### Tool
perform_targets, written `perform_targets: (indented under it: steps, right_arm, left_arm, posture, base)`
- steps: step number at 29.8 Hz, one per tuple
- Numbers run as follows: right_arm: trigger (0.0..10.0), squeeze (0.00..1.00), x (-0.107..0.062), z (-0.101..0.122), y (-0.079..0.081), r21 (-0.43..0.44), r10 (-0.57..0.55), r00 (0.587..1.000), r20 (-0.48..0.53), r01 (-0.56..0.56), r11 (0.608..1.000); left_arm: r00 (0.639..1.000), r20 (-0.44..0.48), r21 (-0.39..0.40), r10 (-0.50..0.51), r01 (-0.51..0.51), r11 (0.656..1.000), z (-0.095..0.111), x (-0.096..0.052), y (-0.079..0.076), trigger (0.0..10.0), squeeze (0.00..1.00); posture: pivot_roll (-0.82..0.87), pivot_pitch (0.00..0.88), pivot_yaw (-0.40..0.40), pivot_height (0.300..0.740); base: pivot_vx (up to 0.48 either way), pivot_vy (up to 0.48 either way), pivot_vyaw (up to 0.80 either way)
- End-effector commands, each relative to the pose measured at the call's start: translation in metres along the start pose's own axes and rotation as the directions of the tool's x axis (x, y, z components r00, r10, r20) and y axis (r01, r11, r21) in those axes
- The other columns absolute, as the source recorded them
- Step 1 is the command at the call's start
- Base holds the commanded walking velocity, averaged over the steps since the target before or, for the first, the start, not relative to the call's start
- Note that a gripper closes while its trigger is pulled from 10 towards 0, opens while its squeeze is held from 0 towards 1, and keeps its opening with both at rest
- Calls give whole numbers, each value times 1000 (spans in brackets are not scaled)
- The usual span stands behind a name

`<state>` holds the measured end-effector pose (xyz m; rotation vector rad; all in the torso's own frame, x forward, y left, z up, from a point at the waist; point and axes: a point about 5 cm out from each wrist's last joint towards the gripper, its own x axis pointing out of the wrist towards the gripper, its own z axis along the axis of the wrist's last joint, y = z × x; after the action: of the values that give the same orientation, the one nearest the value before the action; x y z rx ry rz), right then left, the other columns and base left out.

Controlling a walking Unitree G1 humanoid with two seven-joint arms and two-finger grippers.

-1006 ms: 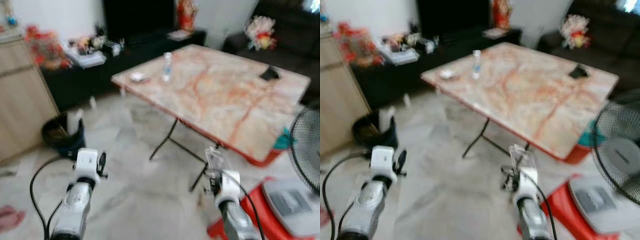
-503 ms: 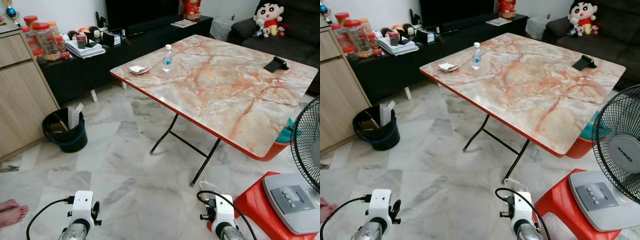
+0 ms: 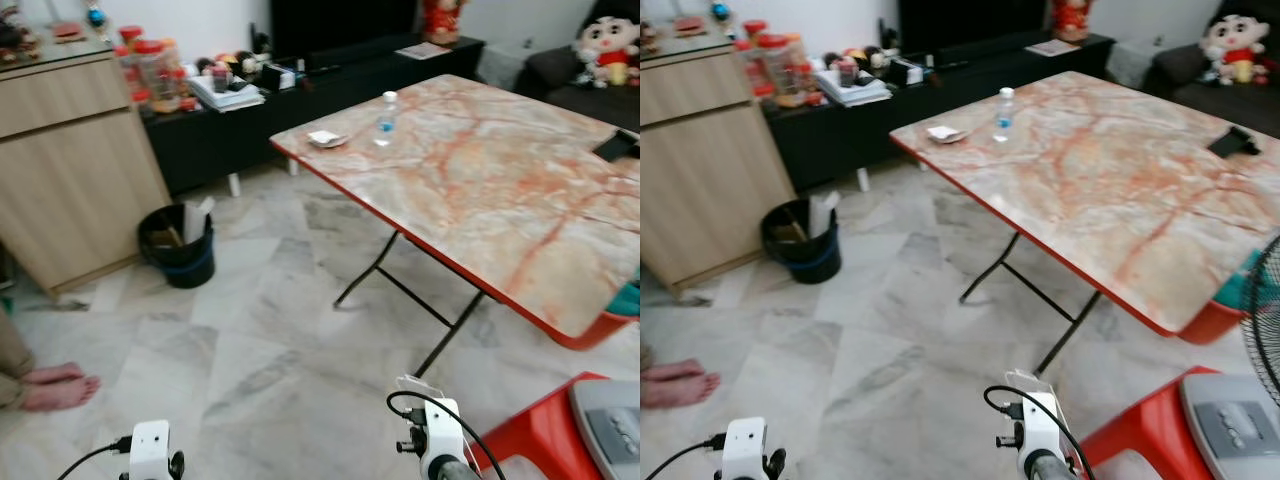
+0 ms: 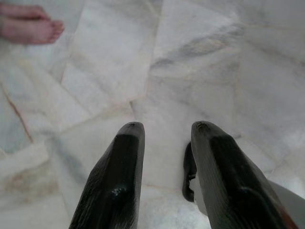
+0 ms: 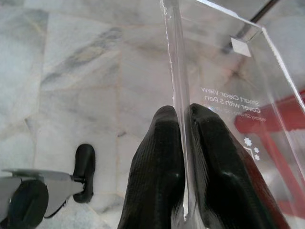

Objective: Picking trash to rubbish bin

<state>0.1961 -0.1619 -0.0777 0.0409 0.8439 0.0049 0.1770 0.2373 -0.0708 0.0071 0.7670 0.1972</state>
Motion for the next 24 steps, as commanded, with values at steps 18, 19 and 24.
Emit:
perform_targets:
  steps: [18,19,24]
  right_arm:
    - [10000,0,0,0,0,-14,-12,1000,-10,11,1000]
    - [10000,0,0,0,0,-14,-12,1000,-10,12,1000]
    - [10000,0,1,1,2,14,-8,1000,-1,8,1000]
  left_arm:
    - [1000,-10,-15,22,-22,1000,2,2,1,10000,0]
    - [1000,-10,-14,22,-22,1000,2,1,1,10000,0]
    - [1000,-18,-10,25,-25,1000,0,1,2,10000,0]
  posture:
    - [-85,0,-18,740]
    - [-85,0,-18,740]
    - [-73,0,-18,740]
  base:
    - [0,0,794]
    - [0,0,794]
    - [0,0,718]
